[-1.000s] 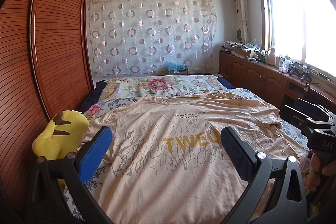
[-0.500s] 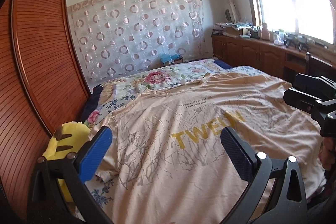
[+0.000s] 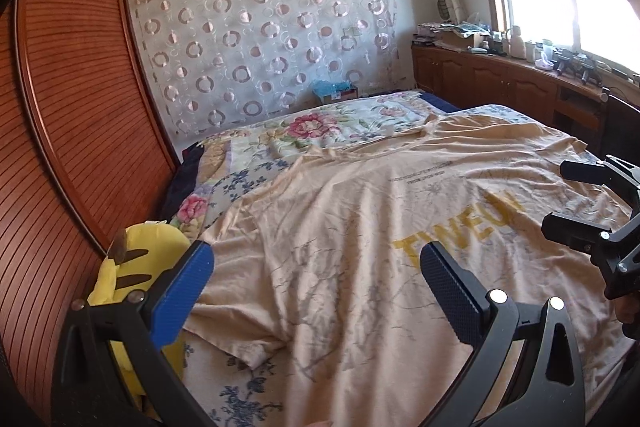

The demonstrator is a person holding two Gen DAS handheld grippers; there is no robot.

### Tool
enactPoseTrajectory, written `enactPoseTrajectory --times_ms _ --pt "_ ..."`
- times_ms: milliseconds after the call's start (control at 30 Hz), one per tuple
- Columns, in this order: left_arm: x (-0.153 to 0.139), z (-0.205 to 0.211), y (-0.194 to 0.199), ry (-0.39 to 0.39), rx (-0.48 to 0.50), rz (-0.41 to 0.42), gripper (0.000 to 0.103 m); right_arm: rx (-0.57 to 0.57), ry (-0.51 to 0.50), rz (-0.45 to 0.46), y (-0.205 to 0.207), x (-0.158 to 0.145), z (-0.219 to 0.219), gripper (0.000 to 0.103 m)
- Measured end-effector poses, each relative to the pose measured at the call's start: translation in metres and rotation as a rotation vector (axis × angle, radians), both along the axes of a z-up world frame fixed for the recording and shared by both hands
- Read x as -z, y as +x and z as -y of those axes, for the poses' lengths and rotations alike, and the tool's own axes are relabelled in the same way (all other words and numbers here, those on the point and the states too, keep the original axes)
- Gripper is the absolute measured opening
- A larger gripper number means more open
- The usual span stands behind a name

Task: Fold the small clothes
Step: 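Grasp the peach T-shirt's sleeve with the left gripper, then lift the sleeve and fold it inward over the shirt body with the left gripper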

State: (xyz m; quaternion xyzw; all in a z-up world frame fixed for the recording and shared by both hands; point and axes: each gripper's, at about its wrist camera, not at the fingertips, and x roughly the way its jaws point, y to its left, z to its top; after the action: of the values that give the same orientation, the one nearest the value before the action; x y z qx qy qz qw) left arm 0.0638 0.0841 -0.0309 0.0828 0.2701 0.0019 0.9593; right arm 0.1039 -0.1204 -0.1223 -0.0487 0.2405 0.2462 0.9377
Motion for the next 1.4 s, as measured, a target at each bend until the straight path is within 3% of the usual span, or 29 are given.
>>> enactPoseTrajectory --times_ms 300,500,633,800,900,967,1033,1233,1300,1400 --pt "0.016 -0.059 0.018 -0.033 -0.062 -0.067 0.103 -0.086 -0.047 -0.034 0.013 0.0 -0.043 0.1" --pt "0.041 -0.1 0.027 -0.064 -0.117 -0.16 0.103 -0.135 -0.091 -0.031 0.008 0.004 -0.065 0.1" --pt "0.054 -0.121 0.035 -0.137 -0.141 -0.231 0.103 -0.155 -0.114 -0.051 0.009 0.011 -0.072 0.1" --pt "0.068 -0.138 0.043 -0.189 -0.172 -0.283 0.094 -0.177 -0.138 -0.081 0.011 0.017 -0.078 0.1" --pt "0.079 -0.148 0.049 -0.266 -0.171 -0.325 0.075 -0.177 -0.149 -0.093 0.013 0.022 -0.079 0.1" --pt "0.085 -0.152 0.052 -0.291 -0.167 -0.354 0.056 -0.176 -0.154 -0.1 0.014 0.025 -0.079 0.1" --pt "0.085 -0.153 0.051 -0.318 -0.14 -0.359 0.051 -0.174 -0.166 -0.099 0.014 0.028 -0.08 0.1" --pt "0.077 -0.138 0.05 -0.21 -0.078 -0.361 0.027 -0.172 -0.164 -0.095 0.013 0.032 -0.078 0.1" --pt "0.074 -0.133 0.05 -0.151 -0.079 -0.358 0.009 -0.172 -0.161 -0.097 0.013 0.033 -0.078 0.1" --pt "0.067 -0.127 0.05 -0.074 -0.085 -0.349 0.004 -0.169 -0.159 -0.093 0.011 0.032 -0.077 0.1"
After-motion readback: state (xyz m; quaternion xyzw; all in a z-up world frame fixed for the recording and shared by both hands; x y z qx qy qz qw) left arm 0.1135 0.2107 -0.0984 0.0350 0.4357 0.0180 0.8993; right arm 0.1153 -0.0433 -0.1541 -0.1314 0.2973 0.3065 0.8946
